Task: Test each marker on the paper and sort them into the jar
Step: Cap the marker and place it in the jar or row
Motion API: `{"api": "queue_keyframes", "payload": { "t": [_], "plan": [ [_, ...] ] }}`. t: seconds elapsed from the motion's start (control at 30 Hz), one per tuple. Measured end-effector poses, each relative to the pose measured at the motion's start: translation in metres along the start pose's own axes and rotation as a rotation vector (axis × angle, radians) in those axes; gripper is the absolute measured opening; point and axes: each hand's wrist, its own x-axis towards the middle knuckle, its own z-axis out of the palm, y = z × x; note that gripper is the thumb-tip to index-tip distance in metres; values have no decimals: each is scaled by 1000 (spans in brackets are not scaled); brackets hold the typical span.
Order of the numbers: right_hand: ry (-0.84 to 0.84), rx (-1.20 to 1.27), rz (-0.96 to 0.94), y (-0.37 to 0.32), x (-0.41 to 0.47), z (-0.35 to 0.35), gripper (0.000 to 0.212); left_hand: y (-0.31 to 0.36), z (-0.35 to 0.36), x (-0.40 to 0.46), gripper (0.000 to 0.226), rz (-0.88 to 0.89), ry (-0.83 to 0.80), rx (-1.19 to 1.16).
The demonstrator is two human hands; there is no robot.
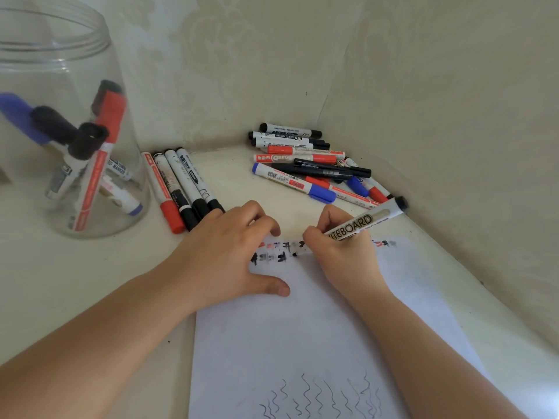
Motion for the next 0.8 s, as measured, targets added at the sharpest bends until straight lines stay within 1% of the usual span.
{"api": "queue_keyframes", "payload": {
  "t": [0.07, 0.13, 0.2, 0.3, 0.43, 0.63, 0.73, 0.8],
  "plan": [
    [-32, 30, 14, 0, 0, 0, 35, 0, 0, 0, 86, -5, -7, 2],
    [-56, -7, 3, 0, -1, 1, 36, 0, 0, 0, 87, -8, -9, 8],
    [-38, -29, -18, 1, -2, 1, 37, 0, 0, 0, 87, -7, -7, 7],
    [-4, 3, -13, 0, 0, -1, 35, 0, 0, 0, 87, -1, -6, 18],
    [-34, -22, -18, 0, -2, 1, 31, 0, 0, 0, 87, 4, 1, 32],
    [-30, 5, 9, -1, 0, -2, 33, -1, 1, 0, 86, 17, 17, 35],
    [-85, -18, 11, -2, -1, -2, 36, 0, 1, -1, 86, 27, 29, 35],
    [-60, 38, 36, -2, 0, -4, 38, 1, 0, -2, 83, 39, 67, 2]
  ]
}}
